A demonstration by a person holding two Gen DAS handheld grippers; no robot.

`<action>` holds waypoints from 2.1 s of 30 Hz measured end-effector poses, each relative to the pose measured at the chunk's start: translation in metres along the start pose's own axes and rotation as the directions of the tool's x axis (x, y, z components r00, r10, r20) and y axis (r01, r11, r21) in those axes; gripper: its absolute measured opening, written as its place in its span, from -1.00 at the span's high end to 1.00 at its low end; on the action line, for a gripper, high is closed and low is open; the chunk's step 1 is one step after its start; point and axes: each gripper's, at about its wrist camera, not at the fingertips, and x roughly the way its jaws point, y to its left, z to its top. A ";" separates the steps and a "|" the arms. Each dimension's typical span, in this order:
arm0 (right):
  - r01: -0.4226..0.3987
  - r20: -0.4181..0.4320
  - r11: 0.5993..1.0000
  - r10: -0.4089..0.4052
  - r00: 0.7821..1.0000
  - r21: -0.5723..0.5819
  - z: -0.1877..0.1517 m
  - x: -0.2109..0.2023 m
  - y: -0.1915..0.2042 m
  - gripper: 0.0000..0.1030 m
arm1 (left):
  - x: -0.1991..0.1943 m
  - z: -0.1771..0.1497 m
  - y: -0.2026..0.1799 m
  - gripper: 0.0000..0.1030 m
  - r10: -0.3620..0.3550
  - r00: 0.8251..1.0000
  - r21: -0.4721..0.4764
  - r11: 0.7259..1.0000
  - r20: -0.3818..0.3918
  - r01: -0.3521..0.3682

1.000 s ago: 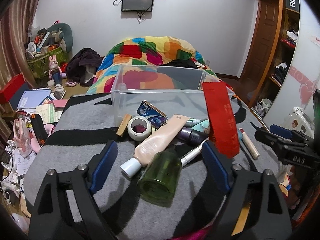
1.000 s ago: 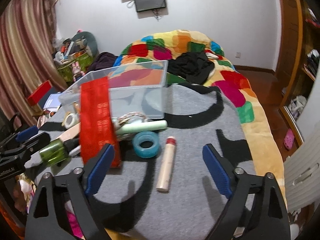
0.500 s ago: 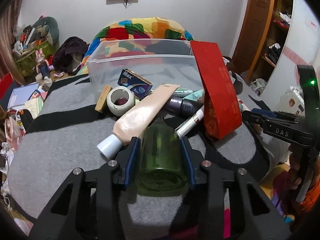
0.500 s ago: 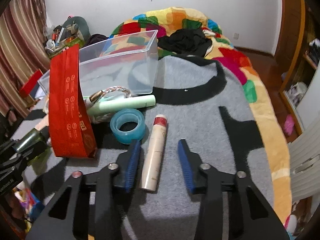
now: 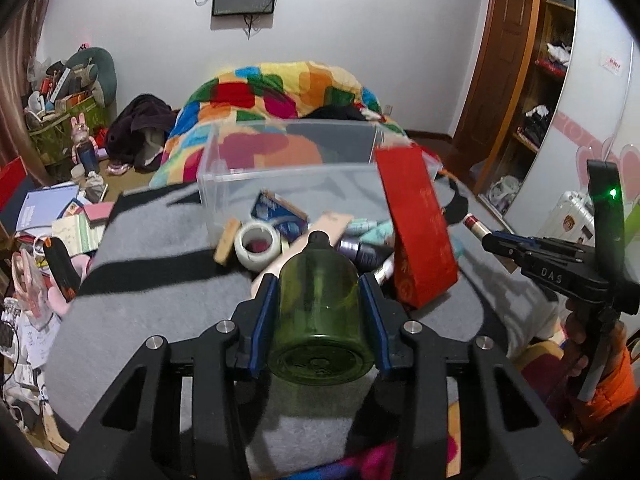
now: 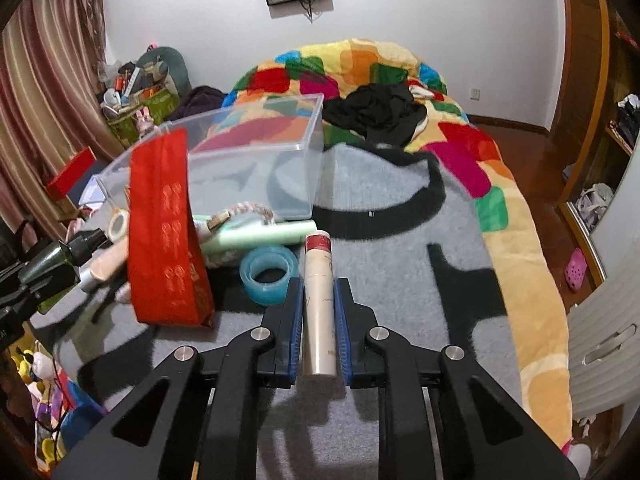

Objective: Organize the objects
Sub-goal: 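Grasp the green glass bottle with the left tool while the right tool grasps the cream tube, then carry both items into the clear box and open both tools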

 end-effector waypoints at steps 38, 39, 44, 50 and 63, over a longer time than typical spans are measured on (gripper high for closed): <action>-0.208 -0.067 0.975 0.203 0.977 -0.074 0.122 0.081 0.030 0.73 | 0.096 0.099 0.040 0.20 0.022 0.999 -0.079 0.997 -0.043 -0.025; -0.214 -0.079 0.974 0.208 0.975 -0.071 0.122 0.085 0.031 0.73 | 0.099 0.100 0.040 0.20 0.020 0.999 -0.076 0.997 -0.049 -0.024; -0.214 -0.114 0.973 0.204 0.972 -0.083 0.124 0.098 0.036 0.73 | 0.108 0.099 0.041 0.20 0.010 0.997 -0.077 0.997 -0.075 -0.015; -0.211 -0.142 0.971 0.195 0.970 -0.110 0.122 0.101 0.041 0.73 | 0.107 0.099 0.043 0.20 -0.009 0.997 -0.083 0.997 -0.079 0.002; -0.171 -0.057 0.977 0.165 0.985 -0.125 0.118 0.059 0.039 0.00 | 0.070 0.092 0.028 -0.61 0.033 0.999 -0.019 0.999 -0.012 -0.033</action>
